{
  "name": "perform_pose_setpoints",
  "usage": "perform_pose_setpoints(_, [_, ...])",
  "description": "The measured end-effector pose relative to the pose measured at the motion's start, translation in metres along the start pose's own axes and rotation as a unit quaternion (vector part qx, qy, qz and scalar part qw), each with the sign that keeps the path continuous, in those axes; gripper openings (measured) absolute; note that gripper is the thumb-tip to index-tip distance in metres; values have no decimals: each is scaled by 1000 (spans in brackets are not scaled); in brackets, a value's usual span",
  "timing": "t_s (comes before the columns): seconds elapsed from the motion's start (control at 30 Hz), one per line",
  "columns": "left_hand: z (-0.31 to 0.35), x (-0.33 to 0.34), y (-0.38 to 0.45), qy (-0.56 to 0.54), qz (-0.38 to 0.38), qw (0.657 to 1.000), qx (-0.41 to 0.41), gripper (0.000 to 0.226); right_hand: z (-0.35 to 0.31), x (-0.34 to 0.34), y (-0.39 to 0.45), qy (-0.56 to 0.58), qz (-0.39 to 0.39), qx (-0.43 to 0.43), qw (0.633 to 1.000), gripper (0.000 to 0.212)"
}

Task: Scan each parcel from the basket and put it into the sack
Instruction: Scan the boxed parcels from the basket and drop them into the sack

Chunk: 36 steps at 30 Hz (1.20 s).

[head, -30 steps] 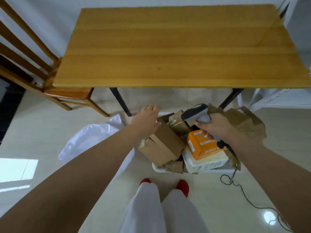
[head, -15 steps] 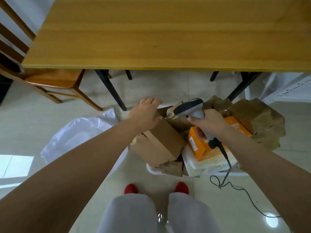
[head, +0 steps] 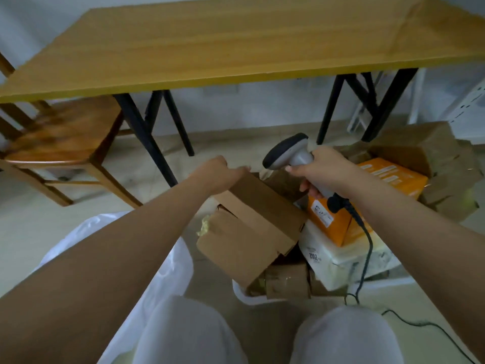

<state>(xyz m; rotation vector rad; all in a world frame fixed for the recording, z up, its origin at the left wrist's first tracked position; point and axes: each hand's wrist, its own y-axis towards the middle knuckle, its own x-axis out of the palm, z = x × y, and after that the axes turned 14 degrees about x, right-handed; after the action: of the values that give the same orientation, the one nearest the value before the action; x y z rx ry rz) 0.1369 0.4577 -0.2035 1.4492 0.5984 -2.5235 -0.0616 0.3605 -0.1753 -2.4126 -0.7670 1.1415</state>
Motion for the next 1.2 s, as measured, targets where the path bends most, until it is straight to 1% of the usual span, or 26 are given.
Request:
perform_pose_setpoints(0.07, [-1,8,-5,-23,-7,999,-24,75,10,8,-6,18,25,-16,999,26])
perform_pose_setpoints(0.17, [2,23,-24,-18,-15,999,-24,63,27,26,-27,51,63,-39,996,24])
perform_pose_setpoints(0.23, [2,33,-36,-36,-1,999,-27,50,39,40,-46,58,88,-53,993,26])
perform_pose_setpoints(0.3, [2,35,-43,-85,57,994,-35,32,49,47,-62,76,111,-64,989,26])
perform_pose_setpoints(0.4, [10,32,-54,-185,155,970,-41,21,60,49,-78,107,137,-75,982,27])
perform_pose_setpoints(0.5, [10,31,-69,-255,215,943,-14,15,67,51,-92,149,141,-73,976,28])
perform_pose_setpoints(0.57, [5,27,-81,-333,242,911,-2,3,69,51,-99,177,148,-65,971,28])
perform_pose_setpoints(0.63, [-8,18,-92,-427,241,872,-9,34,67,51,-106,219,162,-62,960,29])
perform_pose_setpoints(0.67, [-13,11,-100,-457,235,858,-5,44,65,50,-108,244,170,-64,953,30])
perform_pose_setpoints(0.7, [-21,6,-105,-479,230,847,9,50,63,51,-111,265,177,-66,946,30])
perform_pose_setpoints(0.73, [-25,1,-114,-489,233,840,34,48,61,52,-113,285,181,-69,939,29])
perform_pose_setpoints(0.77, [-30,-3,-121,-489,244,835,63,39,58,52,-116,310,182,-73,930,28])
perform_pose_setpoints(0.8, [-31,-7,-130,-481,260,832,89,32,56,53,-118,334,181,-76,922,26])
perform_pose_setpoints(0.83, [-33,-10,-137,-463,282,833,114,31,53,54,-120,349,182,-79,916,25])
perform_pose_setpoints(0.9, [-34,-12,-156,-401,326,837,179,39,48,56,-124,368,178,-82,909,25])
perform_pose_setpoints(0.97, [-36,-9,-170,-269,365,853,259,49,42,60,-128,399,157,-77,900,26])
perform_pose_setpoints(1.0, [-38,-4,-176,-194,385,858,280,52,39,62,-129,414,144,-72,896,28])
perform_pose_setpoints(1.1, [-39,12,-192,-40,432,837,333,50,33,72,-137,455,103,-60,882,36])
perform_pose_setpoints(1.2, [-37,31,-204,80,440,806,389,43,32,84,-148,473,89,-56,875,42])
